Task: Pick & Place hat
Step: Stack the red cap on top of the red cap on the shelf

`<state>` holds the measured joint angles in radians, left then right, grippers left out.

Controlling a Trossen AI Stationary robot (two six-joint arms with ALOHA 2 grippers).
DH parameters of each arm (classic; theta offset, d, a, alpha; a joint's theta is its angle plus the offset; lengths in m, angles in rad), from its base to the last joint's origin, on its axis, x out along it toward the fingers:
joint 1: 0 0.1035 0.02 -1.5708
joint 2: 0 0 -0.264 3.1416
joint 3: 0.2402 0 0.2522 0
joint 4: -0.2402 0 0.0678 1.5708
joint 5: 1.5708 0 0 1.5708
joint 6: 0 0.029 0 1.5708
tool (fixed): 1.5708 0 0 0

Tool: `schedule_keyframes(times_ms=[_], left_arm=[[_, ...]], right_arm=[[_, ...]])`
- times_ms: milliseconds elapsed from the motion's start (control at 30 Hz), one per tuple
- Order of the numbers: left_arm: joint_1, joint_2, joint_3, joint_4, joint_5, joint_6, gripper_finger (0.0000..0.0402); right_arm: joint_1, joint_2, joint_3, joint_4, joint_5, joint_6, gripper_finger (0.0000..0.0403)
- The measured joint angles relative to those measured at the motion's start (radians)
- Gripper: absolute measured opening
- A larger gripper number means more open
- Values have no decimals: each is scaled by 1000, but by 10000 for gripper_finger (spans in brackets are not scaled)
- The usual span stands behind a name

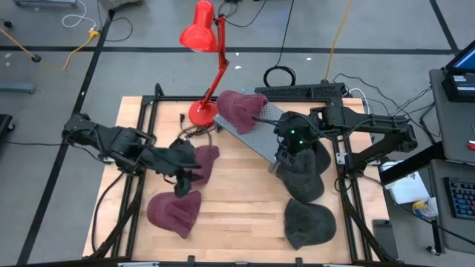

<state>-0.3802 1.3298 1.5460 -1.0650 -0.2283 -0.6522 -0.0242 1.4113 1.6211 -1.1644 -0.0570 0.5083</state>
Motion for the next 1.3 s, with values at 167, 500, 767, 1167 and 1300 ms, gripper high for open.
schedule_keyframes(times_ms=[167, 500, 767, 1167, 1300], left_arm=[[-2, 76, 69, -192, 46, 79, 186], [-34, 164, 75, -452, 125, 125, 186], [-92, 241, 50, -468, 60, 126, 186], [-175, 312, -186, -360, -70, 36, 186], [-192, 329, -263, -292, -95, 12, 186]], right_arm=[[0, 0, 0, 0, 0, 0, 212], [0, 0, 0, 0, 0, 7, 212], [0, 0, 0, 0, 1, 29, 212], [0, 0, 0, 1, 2, 28, 212], [0, 0, 0, 0, 3, 7, 212]])
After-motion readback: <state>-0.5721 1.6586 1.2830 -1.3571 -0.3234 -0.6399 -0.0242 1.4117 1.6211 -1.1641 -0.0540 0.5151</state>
